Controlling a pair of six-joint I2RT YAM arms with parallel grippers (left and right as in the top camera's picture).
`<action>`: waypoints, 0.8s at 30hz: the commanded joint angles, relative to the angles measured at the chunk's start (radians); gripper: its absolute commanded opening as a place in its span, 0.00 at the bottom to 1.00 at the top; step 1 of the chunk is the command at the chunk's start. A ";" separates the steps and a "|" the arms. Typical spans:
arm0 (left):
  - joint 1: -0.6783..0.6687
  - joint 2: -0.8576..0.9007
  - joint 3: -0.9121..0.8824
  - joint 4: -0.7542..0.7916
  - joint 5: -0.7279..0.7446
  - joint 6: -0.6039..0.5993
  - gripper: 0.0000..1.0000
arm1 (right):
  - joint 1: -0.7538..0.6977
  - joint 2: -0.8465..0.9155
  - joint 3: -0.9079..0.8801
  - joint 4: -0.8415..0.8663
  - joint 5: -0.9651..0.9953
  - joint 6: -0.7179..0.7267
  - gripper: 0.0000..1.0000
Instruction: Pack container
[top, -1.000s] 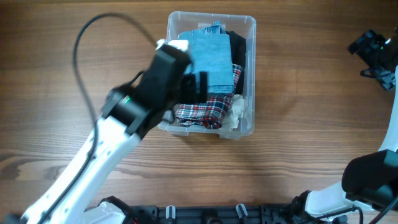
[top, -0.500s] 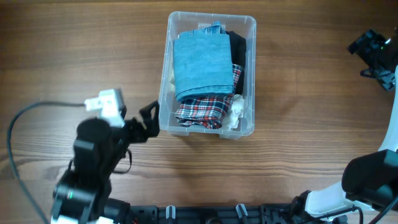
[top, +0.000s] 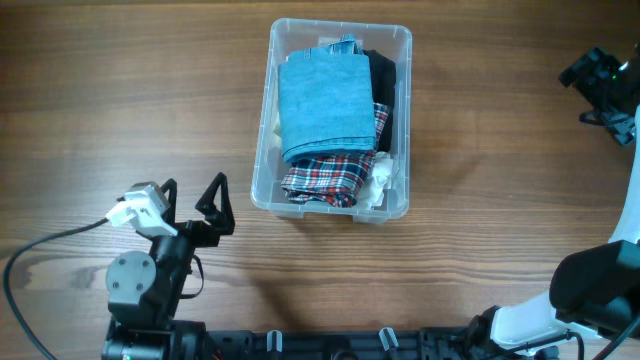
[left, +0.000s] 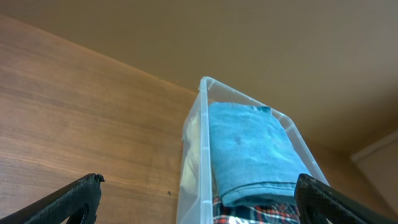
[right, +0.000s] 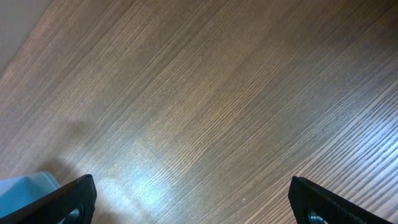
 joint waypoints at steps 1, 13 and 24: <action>0.037 -0.070 -0.089 0.056 -0.003 0.002 1.00 | 0.002 0.008 -0.004 0.003 -0.009 0.013 1.00; 0.057 -0.230 -0.255 0.210 0.000 0.089 1.00 | 0.002 0.007 -0.004 0.004 -0.009 0.013 1.00; 0.091 -0.279 -0.348 0.294 0.001 0.108 1.00 | 0.002 0.007 -0.004 0.003 -0.009 0.013 1.00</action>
